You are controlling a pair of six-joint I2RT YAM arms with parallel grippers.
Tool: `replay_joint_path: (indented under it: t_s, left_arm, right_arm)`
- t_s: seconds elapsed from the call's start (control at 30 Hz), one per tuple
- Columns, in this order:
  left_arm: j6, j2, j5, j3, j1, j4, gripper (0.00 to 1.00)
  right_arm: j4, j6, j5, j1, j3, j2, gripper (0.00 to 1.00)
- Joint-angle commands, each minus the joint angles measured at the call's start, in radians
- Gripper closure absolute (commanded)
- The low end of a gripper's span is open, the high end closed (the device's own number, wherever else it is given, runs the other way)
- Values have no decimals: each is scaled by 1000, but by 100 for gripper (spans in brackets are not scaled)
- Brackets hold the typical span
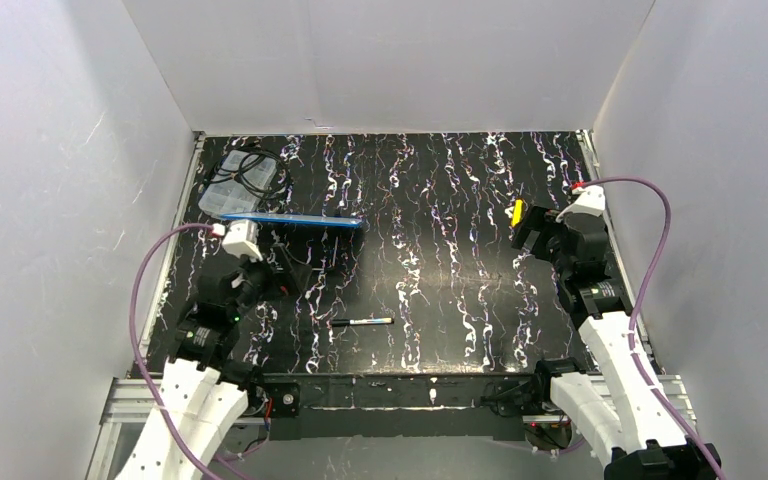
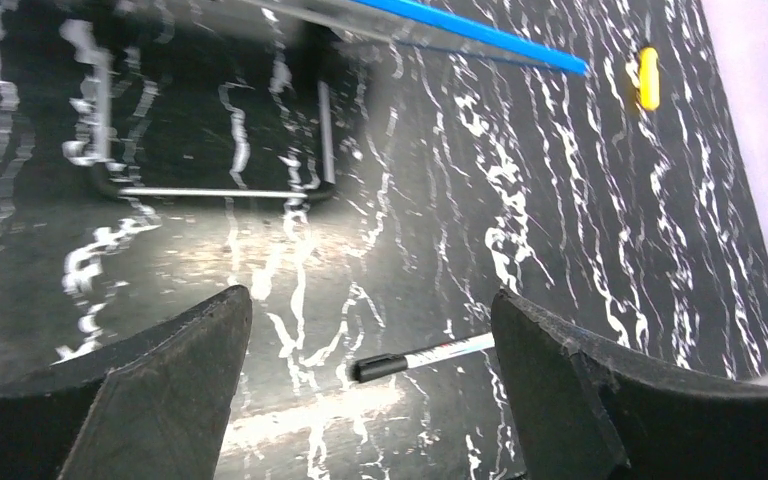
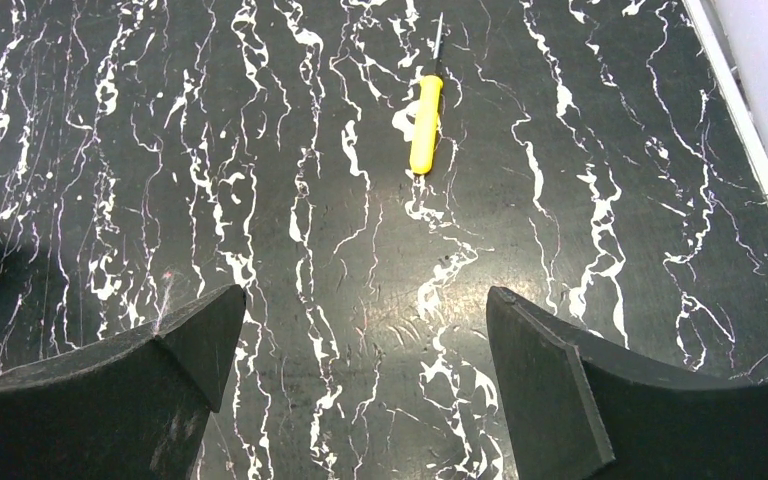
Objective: Write a sentence on the whiteboard
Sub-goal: Move the whiteboard to the center of the board.
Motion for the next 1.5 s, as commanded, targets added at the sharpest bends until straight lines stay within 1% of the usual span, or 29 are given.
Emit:
replay_joint_path:
  t_s: [0.0,0.13,0.2,0.33,0.37,0.53,0.83,0.93,1.1,1.23,1.4,1.47]
  left_arm:
    - [-91,75,-103,-66,-153,211,14]
    - [-103,202,-176,-155,-280,516,15]
    - [-41,313,-217,-143,-328,579,21]
    - [30,456,-245,-134,-359,653,36]
    - [52,486,-249,-136,-362,664,38]
    - [143,624,-255,-129,-368,706,44]
    - [201,805,-291,-114,-371,783,57]
    - [213,836,-318,-116,-371,817,59]
    - [227,889,-353,-117,-371,848,66]
    - [233,872,-334,-170,-372,931,61]
    - [258,822,-338,-233,-383,984,61]
    - [257,784,-329,-246,-388,990,56]
  right_arm:
    - [39,-5,-19,-3,-3,-7,1]
    - [44,-2,-16,-3,-11,-17,1]
    - [40,-1,-16,-3,-11,-21,1]
    - [39,-1,-10,-3,-11,-27,1]
    - [40,-1,-8,-3,-12,-28,1]
    - [42,-3,-6,-4,-12,-25,1]
    - [42,-3,-7,-3,-13,-20,1]
    - [41,-3,-8,-3,-13,-21,1]
    - [40,-4,-7,-4,-11,-20,1]
    - [42,-4,-6,-4,-13,-18,1]
    - [42,-4,-7,-3,-15,-15,1]
    - [44,-4,-10,-3,-16,-13,1]
